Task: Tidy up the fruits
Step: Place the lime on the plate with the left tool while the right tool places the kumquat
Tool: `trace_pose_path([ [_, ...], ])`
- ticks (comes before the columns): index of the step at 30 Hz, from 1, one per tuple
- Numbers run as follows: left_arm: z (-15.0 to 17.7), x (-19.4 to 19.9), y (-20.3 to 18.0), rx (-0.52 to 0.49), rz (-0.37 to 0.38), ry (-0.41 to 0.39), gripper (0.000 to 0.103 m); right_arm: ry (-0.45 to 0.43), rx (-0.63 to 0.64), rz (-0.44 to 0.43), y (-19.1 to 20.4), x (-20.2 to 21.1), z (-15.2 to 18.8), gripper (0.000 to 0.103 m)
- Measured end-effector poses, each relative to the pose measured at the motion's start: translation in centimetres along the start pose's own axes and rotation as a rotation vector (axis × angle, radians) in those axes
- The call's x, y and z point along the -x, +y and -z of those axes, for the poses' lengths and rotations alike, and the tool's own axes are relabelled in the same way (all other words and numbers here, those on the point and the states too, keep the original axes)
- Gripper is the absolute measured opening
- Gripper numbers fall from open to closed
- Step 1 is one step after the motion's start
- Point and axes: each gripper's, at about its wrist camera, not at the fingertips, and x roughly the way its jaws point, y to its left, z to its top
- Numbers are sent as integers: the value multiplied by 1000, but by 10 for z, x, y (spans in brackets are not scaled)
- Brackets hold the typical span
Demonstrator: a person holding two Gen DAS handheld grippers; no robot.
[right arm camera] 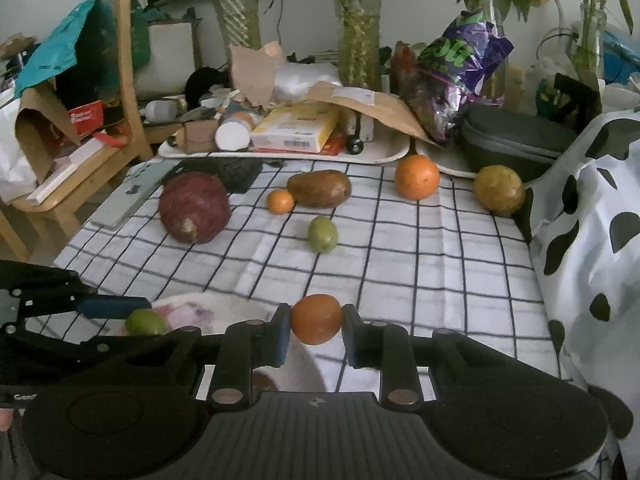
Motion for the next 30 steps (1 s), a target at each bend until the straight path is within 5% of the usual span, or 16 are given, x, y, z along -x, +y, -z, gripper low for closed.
trace_pose_path([
  [17,14,-11,-13,-39,-43,101,37,98,81,-81,31,22,41,28],
  [30,14,10,-16,-8,-66,55,68,200,182,-123,61,23,65,29],
])
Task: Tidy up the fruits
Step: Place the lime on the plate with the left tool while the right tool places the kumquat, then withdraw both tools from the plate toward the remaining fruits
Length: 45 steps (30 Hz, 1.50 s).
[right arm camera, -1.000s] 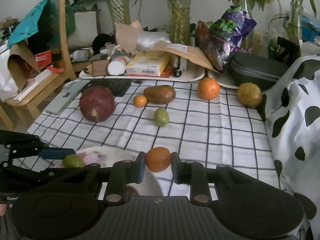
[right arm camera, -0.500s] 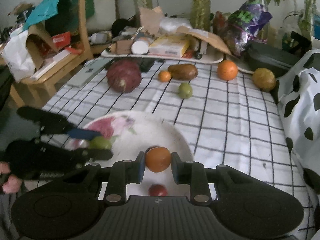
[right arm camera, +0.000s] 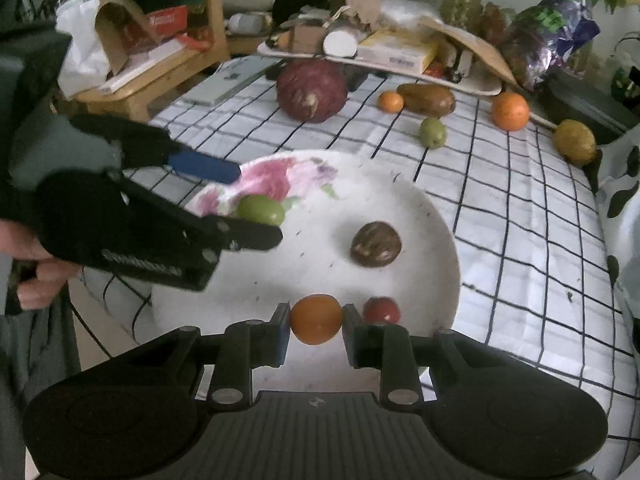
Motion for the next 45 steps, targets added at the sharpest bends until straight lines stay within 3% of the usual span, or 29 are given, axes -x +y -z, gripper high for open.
trace_pose_path([
  [4,3,11,1,25,-16,-17,68,28,11,18,5,-3,4,33],
  [6,4,17,2,36,-22,-28,68,19,14,25,7,-1,4,55],
  [8,5,22,2,44,-28,-36,69,-2,14,26,9,4,5,65],
  [13,10,31,1,53,-45,-43,69,-41,-5,45,11,16,8,81],
  [18,15,38,-5,40,-62,-38,69,-73,-20,108,13,26,11,103],
  [23,17,41,-8,35,-65,-36,69,-64,-28,185,13,27,14,103],
  [45,12,35,-5,40,-88,-58,69,-77,-83,264,-3,20,9,103],
])
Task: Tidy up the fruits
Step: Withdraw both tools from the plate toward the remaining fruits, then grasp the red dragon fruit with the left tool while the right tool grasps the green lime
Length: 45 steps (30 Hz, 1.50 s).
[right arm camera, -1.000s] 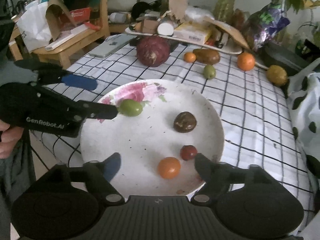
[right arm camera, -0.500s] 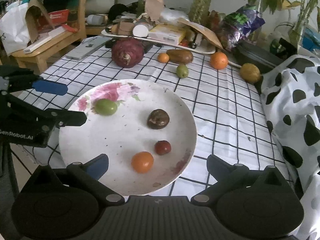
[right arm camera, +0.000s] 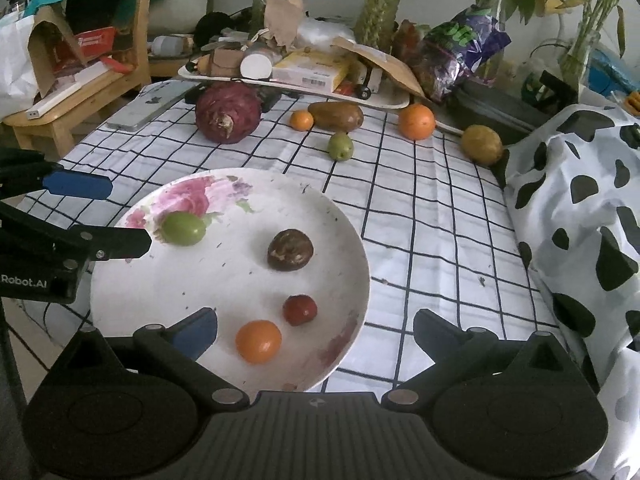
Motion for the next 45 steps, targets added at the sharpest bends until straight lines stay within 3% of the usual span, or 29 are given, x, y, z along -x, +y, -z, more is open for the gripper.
trace_pose_path([
  [3,-2,-1,-1,-24,-28,-23,69,-8,-3,6,-2,-3,-4,103],
  [7,-6,-4,3,-26,-58,-48,82,-19,-12,17,-6,-8,-10,103],
  [25,-30,-45,35,-10,-80,-44,83,-22,-57,58,-33,-50,-46,103],
  [35,-49,-71,59,63,-101,-58,83,-38,-69,55,-42,-74,-70,103],
  [45,-67,-98,81,118,-76,-75,90,-39,-65,33,-47,-96,-92,103],
])
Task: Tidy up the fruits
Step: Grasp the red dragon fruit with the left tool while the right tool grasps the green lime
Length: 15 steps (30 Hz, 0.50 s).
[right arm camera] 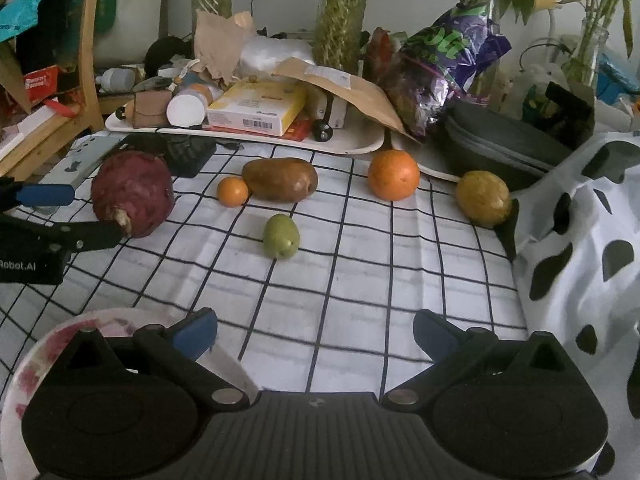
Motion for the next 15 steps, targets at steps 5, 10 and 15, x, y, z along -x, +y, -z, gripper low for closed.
trace_pose_path([
  [5,-7,-14,4,-3,8,3,90,5,6,-6,-1,-12,-9,103],
  [10,-11,-28,8,-5,20,22,90,11,14,-10,0,-24,-18,103],
  [15,-15,-40,12,-2,19,37,90,13,25,-13,1,-35,-25,103],
])
